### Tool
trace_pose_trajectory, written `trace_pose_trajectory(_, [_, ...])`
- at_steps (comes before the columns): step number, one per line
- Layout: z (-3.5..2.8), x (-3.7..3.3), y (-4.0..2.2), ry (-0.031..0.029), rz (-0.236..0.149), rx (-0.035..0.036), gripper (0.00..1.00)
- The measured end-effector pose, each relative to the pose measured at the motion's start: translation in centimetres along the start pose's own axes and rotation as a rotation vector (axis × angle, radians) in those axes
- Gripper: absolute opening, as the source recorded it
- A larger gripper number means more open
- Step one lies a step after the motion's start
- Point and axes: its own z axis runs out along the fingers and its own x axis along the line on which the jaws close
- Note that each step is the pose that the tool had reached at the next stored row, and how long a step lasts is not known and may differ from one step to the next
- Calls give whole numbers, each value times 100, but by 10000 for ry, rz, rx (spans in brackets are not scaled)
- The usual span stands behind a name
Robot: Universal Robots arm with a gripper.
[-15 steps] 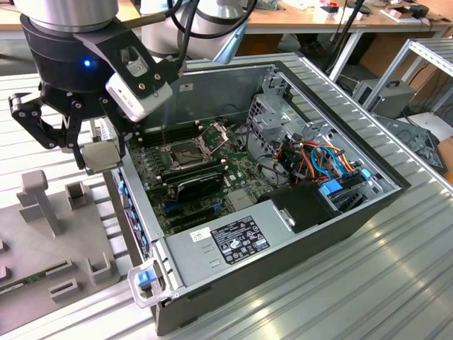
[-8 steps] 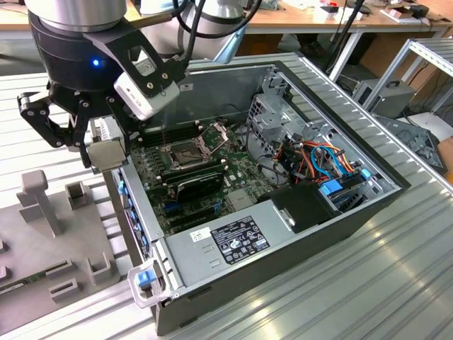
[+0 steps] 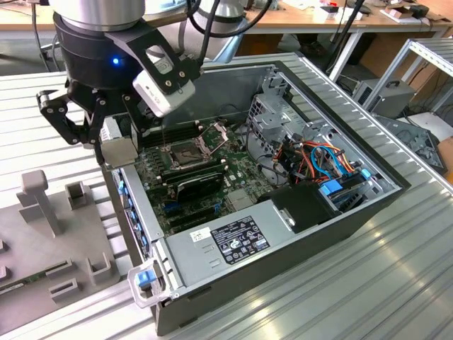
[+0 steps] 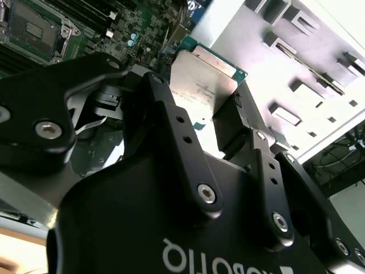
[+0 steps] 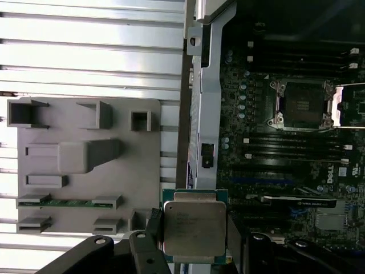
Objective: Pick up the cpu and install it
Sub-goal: 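Pick up the cpu and move it towards the insertion slot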
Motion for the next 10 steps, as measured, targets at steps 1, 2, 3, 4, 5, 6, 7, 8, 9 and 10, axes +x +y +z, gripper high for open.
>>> trace_pose_trajectory(1, [0,-18,-1,0,0,0,55])
trace_pose_trajectory(2, [1,-43,-2,0,0,0,55])
trace_pose_trajectory(3, [1,-62,-3,0,0,0,55])
trace_pose_trajectory(4, [1,-86,-5,0,0,0,55])
trace_pose_trajectory(5, [1,-102,-5,-1,1,0,55])
trace_pose_trajectory(6, [1,-117,-6,0,1,0,55])
trace_pose_trajectory(7, [2,-145,-7,-1,1,-1,55])
trace_pose_trajectory(8, [2,-163,-8,-1,0,0,55])
trace_pose_trajectory(9, [2,-179,-10,-1,0,0,55])
trace_pose_trajectory(10, [2,-201,-11,-1,0,-1,55])
